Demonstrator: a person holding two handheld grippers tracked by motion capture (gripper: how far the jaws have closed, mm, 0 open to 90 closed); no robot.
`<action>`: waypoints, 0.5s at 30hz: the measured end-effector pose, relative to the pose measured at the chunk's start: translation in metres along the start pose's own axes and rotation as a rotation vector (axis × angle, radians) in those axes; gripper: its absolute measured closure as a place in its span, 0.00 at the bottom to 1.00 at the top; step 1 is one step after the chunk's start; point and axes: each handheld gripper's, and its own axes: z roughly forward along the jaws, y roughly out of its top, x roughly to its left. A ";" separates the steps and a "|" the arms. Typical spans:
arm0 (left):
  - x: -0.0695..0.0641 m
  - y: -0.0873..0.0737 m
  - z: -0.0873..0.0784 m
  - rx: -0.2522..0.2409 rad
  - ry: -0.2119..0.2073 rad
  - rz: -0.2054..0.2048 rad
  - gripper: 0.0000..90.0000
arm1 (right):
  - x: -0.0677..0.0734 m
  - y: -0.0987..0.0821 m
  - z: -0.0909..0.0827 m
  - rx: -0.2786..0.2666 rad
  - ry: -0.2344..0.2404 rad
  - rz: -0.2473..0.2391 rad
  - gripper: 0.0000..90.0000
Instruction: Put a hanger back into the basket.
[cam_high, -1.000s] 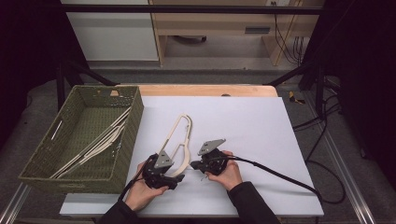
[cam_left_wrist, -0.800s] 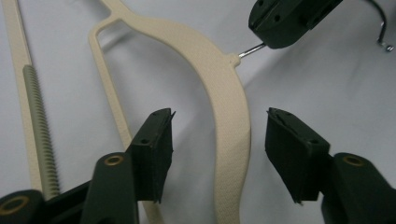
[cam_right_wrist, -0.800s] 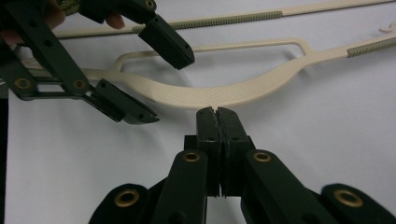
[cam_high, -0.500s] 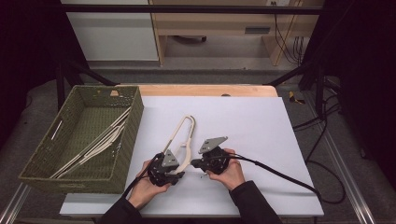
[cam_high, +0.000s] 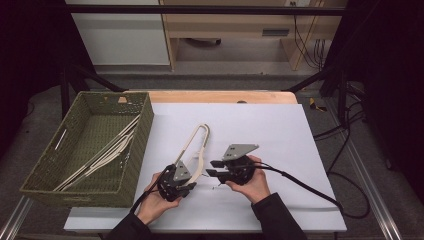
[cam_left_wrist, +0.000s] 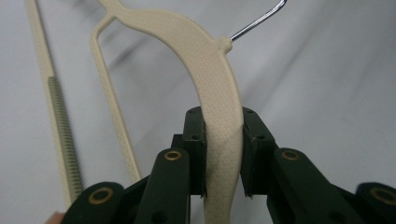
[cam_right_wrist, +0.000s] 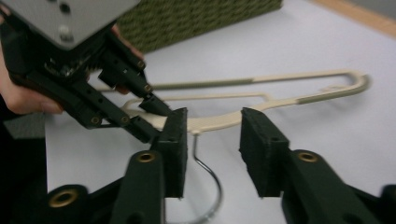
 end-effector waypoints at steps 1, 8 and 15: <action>0.000 0.000 -0.003 -0.001 0.000 -0.003 0.83 | -0.002 0.000 -0.008 -0.020 -0.016 0.009 0.63; 0.003 0.003 -0.021 -0.030 0.043 -0.020 0.85 | -0.021 -0.013 -0.052 -0.139 -0.130 0.091 0.40; 0.010 0.004 -0.037 -0.056 0.106 -0.043 0.87 | -0.033 -0.036 -0.076 -0.167 -0.194 0.140 0.21</action>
